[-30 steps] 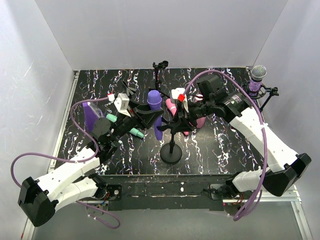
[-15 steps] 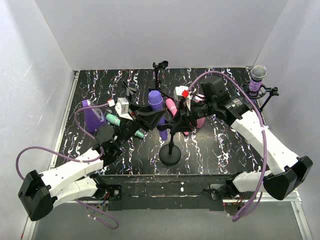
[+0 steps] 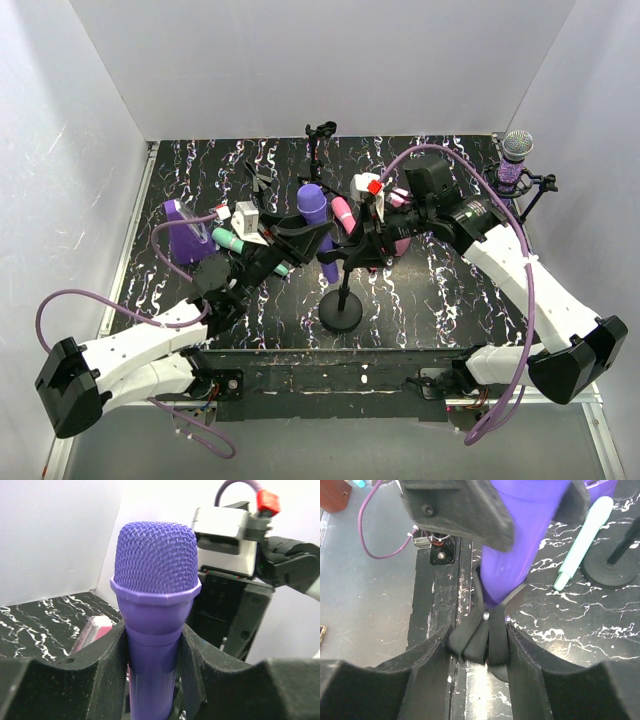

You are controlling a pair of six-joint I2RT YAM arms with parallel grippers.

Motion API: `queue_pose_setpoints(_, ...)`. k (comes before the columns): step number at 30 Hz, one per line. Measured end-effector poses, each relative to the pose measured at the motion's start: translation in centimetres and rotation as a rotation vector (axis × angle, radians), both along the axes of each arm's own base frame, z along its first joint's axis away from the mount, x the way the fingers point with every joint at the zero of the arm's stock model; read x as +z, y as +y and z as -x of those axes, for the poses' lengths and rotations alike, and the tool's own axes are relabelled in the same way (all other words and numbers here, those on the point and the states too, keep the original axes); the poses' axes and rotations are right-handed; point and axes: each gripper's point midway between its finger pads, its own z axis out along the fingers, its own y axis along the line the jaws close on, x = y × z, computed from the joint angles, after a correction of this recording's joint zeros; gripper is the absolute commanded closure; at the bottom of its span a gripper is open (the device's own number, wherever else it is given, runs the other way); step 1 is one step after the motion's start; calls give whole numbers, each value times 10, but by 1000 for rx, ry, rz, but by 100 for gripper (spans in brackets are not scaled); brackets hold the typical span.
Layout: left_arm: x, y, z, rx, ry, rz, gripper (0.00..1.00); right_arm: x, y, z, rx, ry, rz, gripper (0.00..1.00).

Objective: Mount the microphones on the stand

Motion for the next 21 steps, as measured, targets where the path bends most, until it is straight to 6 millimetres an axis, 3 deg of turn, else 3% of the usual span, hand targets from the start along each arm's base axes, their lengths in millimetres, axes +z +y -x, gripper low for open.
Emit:
queue_pose_setpoints(4, 0, 0, 10, -25, -6, 1, 98, -7, -2, 4, -6, 65, 16, 33)
queue_pose_setpoints(10, 0, 1, 16, -44, -7, -7, 72, -14, -3, 7, -11, 125, 29, 25)
queue_pose_setpoints(18, 4, 1, 23, -71, 3, 8, 25, -16, -5, 6, -17, 148, 31, 17)
queue_pose_setpoints(21, 8, 4, 27, -80, 6, 21, 16, -16, -5, 6, -12, 148, 26, 14)
